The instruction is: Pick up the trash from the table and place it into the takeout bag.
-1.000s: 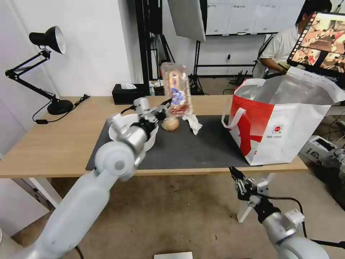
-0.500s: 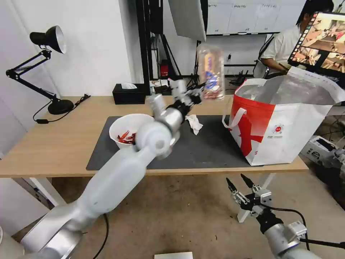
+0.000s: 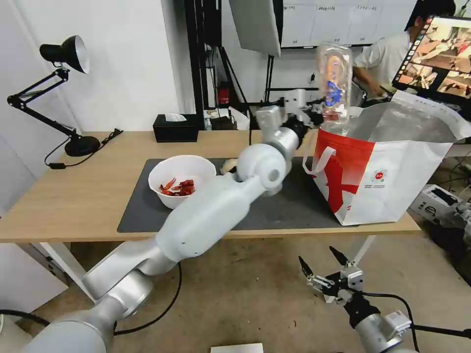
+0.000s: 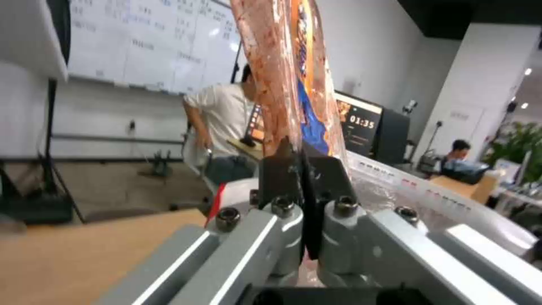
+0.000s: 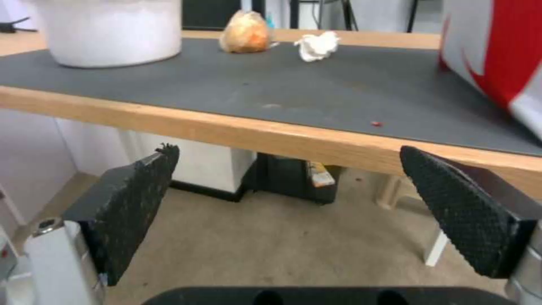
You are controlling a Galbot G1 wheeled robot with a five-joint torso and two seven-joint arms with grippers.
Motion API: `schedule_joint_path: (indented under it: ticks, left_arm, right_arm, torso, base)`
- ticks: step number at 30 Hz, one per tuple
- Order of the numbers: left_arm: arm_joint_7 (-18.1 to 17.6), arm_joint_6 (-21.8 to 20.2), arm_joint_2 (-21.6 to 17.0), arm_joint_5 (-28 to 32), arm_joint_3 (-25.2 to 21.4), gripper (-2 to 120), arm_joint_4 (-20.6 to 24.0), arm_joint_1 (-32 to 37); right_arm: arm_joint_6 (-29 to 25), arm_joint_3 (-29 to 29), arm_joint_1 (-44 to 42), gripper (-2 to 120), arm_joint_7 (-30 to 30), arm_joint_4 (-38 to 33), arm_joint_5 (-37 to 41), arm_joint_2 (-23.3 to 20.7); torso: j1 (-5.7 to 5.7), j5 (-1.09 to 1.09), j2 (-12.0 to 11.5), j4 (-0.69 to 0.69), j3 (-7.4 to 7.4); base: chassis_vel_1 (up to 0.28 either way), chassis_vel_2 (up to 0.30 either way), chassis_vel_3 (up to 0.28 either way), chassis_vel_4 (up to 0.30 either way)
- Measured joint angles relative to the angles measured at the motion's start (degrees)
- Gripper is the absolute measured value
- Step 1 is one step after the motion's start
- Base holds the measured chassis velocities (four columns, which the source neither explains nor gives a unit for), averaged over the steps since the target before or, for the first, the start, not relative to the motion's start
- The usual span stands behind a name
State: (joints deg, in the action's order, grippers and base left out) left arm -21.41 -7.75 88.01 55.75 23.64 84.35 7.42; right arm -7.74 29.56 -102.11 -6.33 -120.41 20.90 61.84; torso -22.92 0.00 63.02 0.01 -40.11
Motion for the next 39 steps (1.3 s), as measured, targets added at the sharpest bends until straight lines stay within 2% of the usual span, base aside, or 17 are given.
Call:
schedule_joint_path:
  ticks: [4,5,7,13,27,30,33,35,37,39]
  left_arm:
    - [0.74,1.14,2.41,-6.65,2.46,0,-4.17,-1.77]
    - [0.74,1.14,2.41,-6.65,2.46,0,-4.17,-1.77]
    - [2.47,1.88,2.84,-10.49,3.88,0,-5.78,-2.33]
    - [4.86,2.18,2.7,-14.34,6.32,0,-7.15,-2.39]
    - [6.87,2.87,0.48,-11.74,7.34,0,-6.6,-1.16]
    - [7.16,3.07,-0.51,-10.57,6.79,7,-5.11,-0.67]
    - [7.17,3.07,-1.54,-7.8,6.12,22,-3.21,-0.48]
    - [7.17,3.05,-1.76,-7.18,5.91,25,-2.8,-0.45]
    - [7.17,2.96,-2.22,-5.72,5.55,37,-1.86,-0.34]
    - [7.16,2.93,-2.34,-5.34,5.4,40,-1.51,-0.28]
  right_arm:
    - [0.06,-1.05,-0.1,100,-0.01,0.37,-0.84,0.03]
    - [0.06,-1.05,-0.1,100,-0.01,0.37,-0.84,0.03]
    - [0.08,-1.16,-0.32,100,-0.01,0.55,-0.88,-0.19]
    - [0.13,-0.98,-0.33,100,0.02,0.7,-0.77,-0.7]
    - [0.25,-1.16,0.05,100,0.09,1.57,-0.51,-0.98]
    - [0.53,-1.24,0.04,100,-0.16,1.72,-0.5,-0.84]
    - [1.07,-1.32,0.26,100,-0.31,1.73,-0.4,-0.84]
    - [1.29,-1.36,0.34,100,-0.33,1.73,-0.35,-0.85]
    - [1.61,-1.42,0.54,100,-0.33,1.66,-0.26,-0.88]
    - [1.68,-1.44,0.58,100,-0.33,1.64,-0.23,-0.89]
  torso:
    - [0.0,0.01,-0.01,-0.02,0.0]
    - [0.0,0.01,-0.01,-0.02,0.0]
    - [0.0,0.0,0.0,-0.01,0.0]
    - [0.0,0.01,0.0,-0.01,0.0]
    - [0.0,0.0,0.0,-0.01,0.0]
    - [0.0,0.0,0.0,-0.01,0.0]
    - [0.0,-0.01,0.0,-0.01,0.0]
    - [0.01,-0.01,0.0,-0.01,0.0]
    - [0.0,-0.01,0.0,-0.01,0.0]
    - [0.0,-0.01,0.0,-0.01,0.0]
  base:
    - [0.0,0.0,0.0,0.0]
    - [0.0,0.0,0.0,0.0]
    - [0.0,0.0,0.0,0.0]
    - [0.0,0.0,0.0,0.0]
    - [0.0,0.0,0.0,0.0]
    - [0.0,0.0,0.0,0.0]
    - [0.0,0.0,0.0,0.0]
    - [0.0,0.0,0.0,0.0]
    - [0.0,0.0,0.0,0.0]
    - [0.0,0.0,0.0,0.0]
